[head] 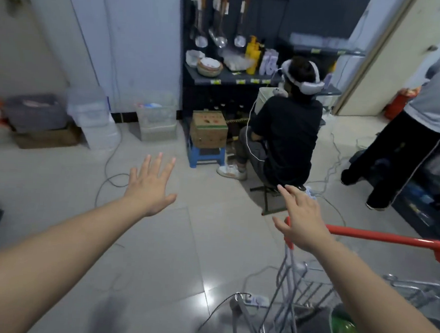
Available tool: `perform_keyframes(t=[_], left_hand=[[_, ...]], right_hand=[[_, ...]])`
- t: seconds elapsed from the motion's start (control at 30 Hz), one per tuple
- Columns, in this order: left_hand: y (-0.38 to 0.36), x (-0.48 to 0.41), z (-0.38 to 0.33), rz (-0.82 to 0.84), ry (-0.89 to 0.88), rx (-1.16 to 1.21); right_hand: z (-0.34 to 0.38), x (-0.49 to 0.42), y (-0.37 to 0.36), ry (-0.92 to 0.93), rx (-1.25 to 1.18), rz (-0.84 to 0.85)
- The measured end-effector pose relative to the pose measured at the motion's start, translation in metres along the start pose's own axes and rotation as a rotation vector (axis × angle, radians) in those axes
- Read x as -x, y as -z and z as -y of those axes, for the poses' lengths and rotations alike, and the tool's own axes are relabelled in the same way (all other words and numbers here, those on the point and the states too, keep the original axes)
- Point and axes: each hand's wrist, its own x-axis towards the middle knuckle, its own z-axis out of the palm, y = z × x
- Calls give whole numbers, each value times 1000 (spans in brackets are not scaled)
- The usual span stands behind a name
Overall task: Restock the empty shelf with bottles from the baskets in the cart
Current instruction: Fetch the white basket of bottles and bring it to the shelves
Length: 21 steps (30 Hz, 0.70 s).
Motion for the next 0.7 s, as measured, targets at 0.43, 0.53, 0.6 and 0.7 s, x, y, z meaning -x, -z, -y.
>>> perform_keyframes(t=[0.43, 0.53, 0.6, 0.7], left_hand=[[17, -38, 125, -41, 173, 66], [21, -61, 142, -38, 184, 79], [27, -82, 157, -39, 195, 62], [40, -119, 177, -51, 224, 41]], right_hand=[[109, -124, -7, 116, 21, 26], [121, -162, -7, 139, 0, 19], [128, -194, -7, 147, -2, 18], [140, -250, -11, 168, -2, 26]])
